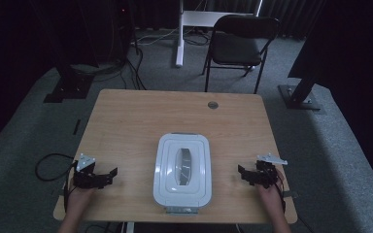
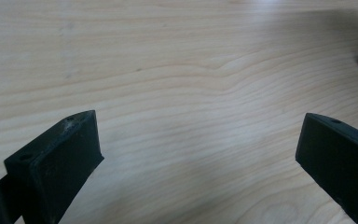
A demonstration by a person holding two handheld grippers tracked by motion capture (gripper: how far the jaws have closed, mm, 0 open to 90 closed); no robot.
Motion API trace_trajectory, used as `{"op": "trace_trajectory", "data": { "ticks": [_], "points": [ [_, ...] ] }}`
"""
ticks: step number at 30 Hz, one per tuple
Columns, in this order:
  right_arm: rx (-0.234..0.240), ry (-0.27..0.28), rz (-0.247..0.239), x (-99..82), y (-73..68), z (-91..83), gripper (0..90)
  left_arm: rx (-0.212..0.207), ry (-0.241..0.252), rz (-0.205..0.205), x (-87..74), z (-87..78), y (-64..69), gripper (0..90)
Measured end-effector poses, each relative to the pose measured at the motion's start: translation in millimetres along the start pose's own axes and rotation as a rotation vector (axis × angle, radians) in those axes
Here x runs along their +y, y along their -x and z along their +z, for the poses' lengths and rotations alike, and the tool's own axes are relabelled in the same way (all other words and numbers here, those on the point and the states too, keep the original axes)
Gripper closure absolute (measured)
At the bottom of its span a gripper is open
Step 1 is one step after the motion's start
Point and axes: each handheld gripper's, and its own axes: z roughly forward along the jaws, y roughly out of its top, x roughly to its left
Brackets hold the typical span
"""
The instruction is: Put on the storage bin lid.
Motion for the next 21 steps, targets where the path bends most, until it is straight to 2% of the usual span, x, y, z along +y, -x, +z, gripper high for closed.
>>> {"op": "trace_trajectory", "data": {
  "ticks": [5,6,11,16,17,18,19,21],
  "points": [
    [-0.014,0.001,0.007,-4.9,6.4,-7.2,12.8,0.024,-0.012,-0.022,-4.2,-4.8,-4.6,0.5],
    [-0.029,-0.003,0.016,-9.1,12.3,-10.7,12.8,0.035,-0.015,-0.041,-6.4,-6.9,-7.4,0.6],
    [-0.058,0.0,0.043,-16.6,24.1,-16.7,12.8,0.064,-0.01,-0.066,-11.6,-13.0,-12.1,0.6],
    [-0.086,0.004,0.094,-24.6,33.3,-19.2,12.8,0.149,0.019,-0.151,-25.1,-24.0,-22.0,0.5],
    [-0.09,-0.006,0.113,-26.4,34.7,-18.9,12.8,0.156,0.023,-0.169,-26.6,-25.0,-23.5,0.5],
    [-0.09,-0.006,0.113,-26.4,34.7,-18.9,12.8,0.156,0.023,-0.169,-26.6,-25.0,-23.5,0.5],
    [-0.116,-0.009,0.122,-28.6,36.3,-18.3,12.8,0.182,0.025,-0.197,-29.8,-27.2,-26.9,0.5],
    [-0.124,-0.007,0.122,-28.7,36.9,-18.1,12.6,0.198,0.022,-0.201,-30.9,-28.2,-28.2,0.5]
  ]
}}
